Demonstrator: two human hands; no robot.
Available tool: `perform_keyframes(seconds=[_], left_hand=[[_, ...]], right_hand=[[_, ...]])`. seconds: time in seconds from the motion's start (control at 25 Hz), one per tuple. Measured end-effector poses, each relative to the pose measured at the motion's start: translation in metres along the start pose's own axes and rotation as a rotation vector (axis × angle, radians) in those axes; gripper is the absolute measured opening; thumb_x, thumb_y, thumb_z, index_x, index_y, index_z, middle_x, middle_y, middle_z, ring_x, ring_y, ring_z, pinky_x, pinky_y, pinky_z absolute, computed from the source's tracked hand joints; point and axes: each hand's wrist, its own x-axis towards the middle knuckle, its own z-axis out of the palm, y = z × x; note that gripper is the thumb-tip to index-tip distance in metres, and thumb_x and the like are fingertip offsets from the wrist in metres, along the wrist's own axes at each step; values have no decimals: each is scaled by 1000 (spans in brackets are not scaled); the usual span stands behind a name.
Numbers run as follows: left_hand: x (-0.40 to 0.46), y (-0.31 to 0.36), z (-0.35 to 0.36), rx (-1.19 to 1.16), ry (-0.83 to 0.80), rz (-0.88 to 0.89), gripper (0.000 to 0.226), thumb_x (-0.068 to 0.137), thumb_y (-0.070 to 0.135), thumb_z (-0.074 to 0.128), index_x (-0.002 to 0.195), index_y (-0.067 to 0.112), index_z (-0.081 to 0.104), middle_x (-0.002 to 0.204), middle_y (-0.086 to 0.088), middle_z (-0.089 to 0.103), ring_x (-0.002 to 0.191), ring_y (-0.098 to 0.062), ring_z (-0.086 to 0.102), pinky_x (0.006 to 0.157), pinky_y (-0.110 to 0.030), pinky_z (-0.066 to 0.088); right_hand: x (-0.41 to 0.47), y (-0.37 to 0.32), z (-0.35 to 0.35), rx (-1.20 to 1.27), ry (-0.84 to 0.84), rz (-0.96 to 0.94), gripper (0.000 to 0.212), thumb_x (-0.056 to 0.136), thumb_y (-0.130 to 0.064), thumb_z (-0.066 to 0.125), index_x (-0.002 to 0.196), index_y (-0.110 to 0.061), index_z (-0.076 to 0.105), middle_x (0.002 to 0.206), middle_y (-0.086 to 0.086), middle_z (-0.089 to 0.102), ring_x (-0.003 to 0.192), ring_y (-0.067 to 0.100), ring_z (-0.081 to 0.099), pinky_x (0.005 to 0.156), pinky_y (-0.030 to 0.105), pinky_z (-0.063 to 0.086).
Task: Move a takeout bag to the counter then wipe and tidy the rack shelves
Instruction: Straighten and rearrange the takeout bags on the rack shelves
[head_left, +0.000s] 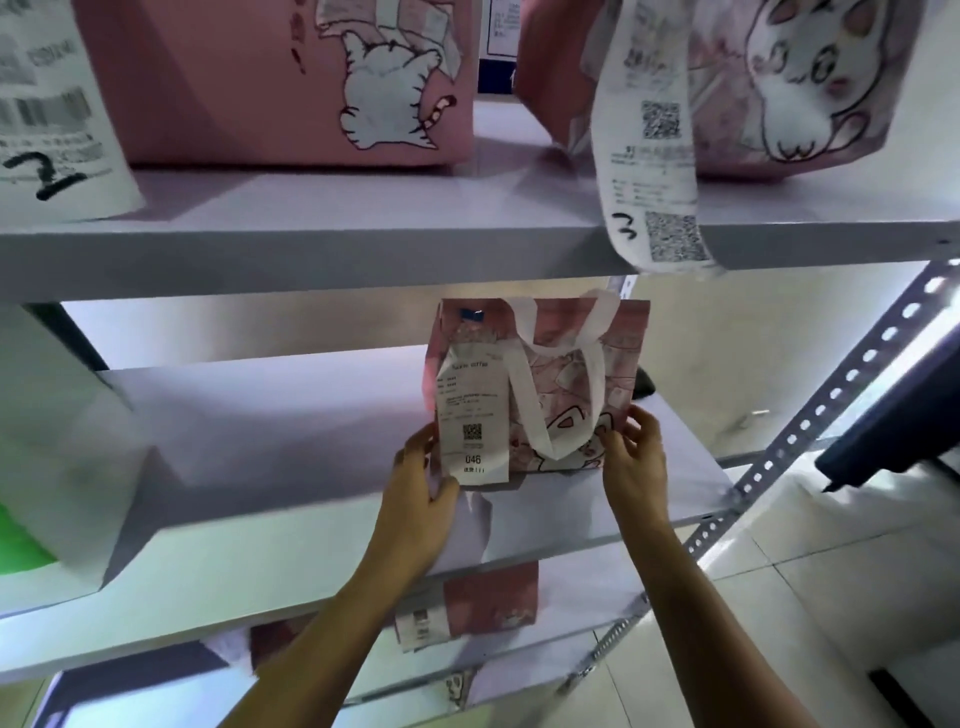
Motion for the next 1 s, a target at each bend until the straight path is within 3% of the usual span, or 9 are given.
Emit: perform_keyframes(seconds=[0.12, 0.24, 0.36, 0.44, 0.48, 0.64, 0.76, 0.88, 1.0], left_hand=[[5, 10, 26, 5, 62, -2, 50, 97, 10, 57, 128, 45, 38, 138, 5, 52, 117, -6, 52, 107, -36, 45], [8, 17, 51, -2, 115, -30, 49, 97, 11, 58, 131, 41, 40, 138, 4, 53, 118, -9, 55, 106, -35, 47], [6, 21, 71, 11, 158, -61, 48, 98, 13, 58, 137, 34, 40, 139, 6, 52, 114, -5, 55, 95, -15, 45], [3, 24, 77, 31, 185, -72, 50, 97, 13, 58, 140, 30, 39, 139, 6, 53, 114, -3, 54, 89, -5, 43], [3, 25, 79, 40, 203, -80, 50, 97, 14, 58, 142, 29, 38, 140, 7, 53, 114, -4, 53, 91, -7, 43], [-1, 32, 83, 89, 260, -141, 51, 99, 23, 57, 145, 28, 34, 146, 6, 50, 131, -17, 50, 110, -41, 41], [-7, 35, 86, 118, 280, -175, 56, 99, 23, 57, 149, 27, 31, 153, 4, 43, 137, -21, 45, 113, -43, 39], [-21, 32, 87, 177, 288, -222, 56, 99, 24, 55, 150, 27, 31, 155, 1, 39, 138, -24, 43, 113, -45, 39], [-44, 30, 90, 197, 290, -243, 48, 100, 22, 53, 146, 27, 38, 152, 3, 44, 136, -20, 44, 109, -36, 39]], right_hand=[[22, 2, -22, -11, -69, -18, 46, 102, -37, 54, 146, -28, 47, 139, 3, 61, 125, 24, 59, 106, 49, 50], [45, 5, -42, 11, -157, -40, 47, 102, -30, 55, 148, -29, 46, 134, 3, 63, 118, 19, 62, 100, 39, 54], [60, 9, -58, 53, -221, -40, 44, 101, -22, 58, 144, -26, 49, 127, 3, 65, 110, 15, 65, 87, 25, 56], [65, 12, -64, 63, -250, -33, 40, 100, -21, 60, 139, -24, 51, 127, 4, 65, 112, 18, 64, 95, 35, 56], [66, 13, -65, 66, -272, -29, 39, 100, -20, 60, 138, -25, 51, 126, 3, 65, 113, 19, 64, 100, 40, 55], [68, 15, -71, 91, -358, -42, 41, 100, -18, 60, 139, -27, 53, 124, 2, 68, 112, 15, 66, 99, 37, 55], [69, 18, -77, 98, -364, -56, 42, 99, -18, 61, 139, -26, 53, 125, 3, 67, 112, 18, 66, 94, 33, 57], [63, 23, -82, 90, -317, -44, 37, 99, -21, 61, 135, -27, 53, 121, -1, 64, 106, 12, 64, 81, 20, 53], [52, 30, -84, 100, -270, -10, 39, 98, -21, 62, 135, -25, 51, 124, 1, 63, 114, 19, 61, 96, 34, 53]])
